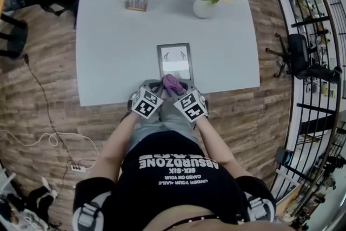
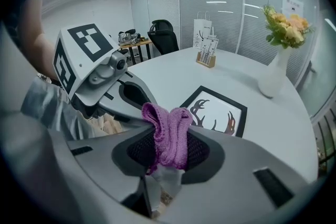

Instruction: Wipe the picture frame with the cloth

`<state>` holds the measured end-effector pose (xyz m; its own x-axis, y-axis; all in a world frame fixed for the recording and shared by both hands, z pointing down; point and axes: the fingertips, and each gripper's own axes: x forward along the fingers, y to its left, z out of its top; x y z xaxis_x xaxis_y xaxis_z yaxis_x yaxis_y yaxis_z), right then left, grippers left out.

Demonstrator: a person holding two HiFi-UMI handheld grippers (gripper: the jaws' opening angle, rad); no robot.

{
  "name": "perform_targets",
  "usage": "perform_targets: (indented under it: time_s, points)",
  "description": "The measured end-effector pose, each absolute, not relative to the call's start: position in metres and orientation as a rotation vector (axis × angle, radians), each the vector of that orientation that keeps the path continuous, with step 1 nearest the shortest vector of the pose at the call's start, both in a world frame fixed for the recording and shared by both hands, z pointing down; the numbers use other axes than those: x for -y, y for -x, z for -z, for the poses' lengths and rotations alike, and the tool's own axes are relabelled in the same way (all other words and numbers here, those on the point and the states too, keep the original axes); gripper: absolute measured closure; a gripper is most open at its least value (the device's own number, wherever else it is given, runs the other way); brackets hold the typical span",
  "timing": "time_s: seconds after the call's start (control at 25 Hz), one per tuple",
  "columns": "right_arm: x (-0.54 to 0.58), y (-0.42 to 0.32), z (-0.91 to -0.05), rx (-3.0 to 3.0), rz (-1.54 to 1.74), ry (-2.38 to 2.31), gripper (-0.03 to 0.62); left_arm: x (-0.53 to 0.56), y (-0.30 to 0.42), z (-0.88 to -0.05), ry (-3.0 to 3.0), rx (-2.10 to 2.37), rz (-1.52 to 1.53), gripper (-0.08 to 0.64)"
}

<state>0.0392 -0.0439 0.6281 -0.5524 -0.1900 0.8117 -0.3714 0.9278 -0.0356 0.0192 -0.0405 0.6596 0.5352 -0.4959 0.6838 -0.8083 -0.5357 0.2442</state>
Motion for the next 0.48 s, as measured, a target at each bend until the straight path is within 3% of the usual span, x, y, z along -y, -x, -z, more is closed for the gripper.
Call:
perform_targets:
  time_s: [0.48]
  points:
    - [0.074, -0.020, -0.637, 2.159, -0.254, -0.410, 0.468, 0.055, -0.015, -0.656, -2.257, 1.041, -0.757, 0.543]
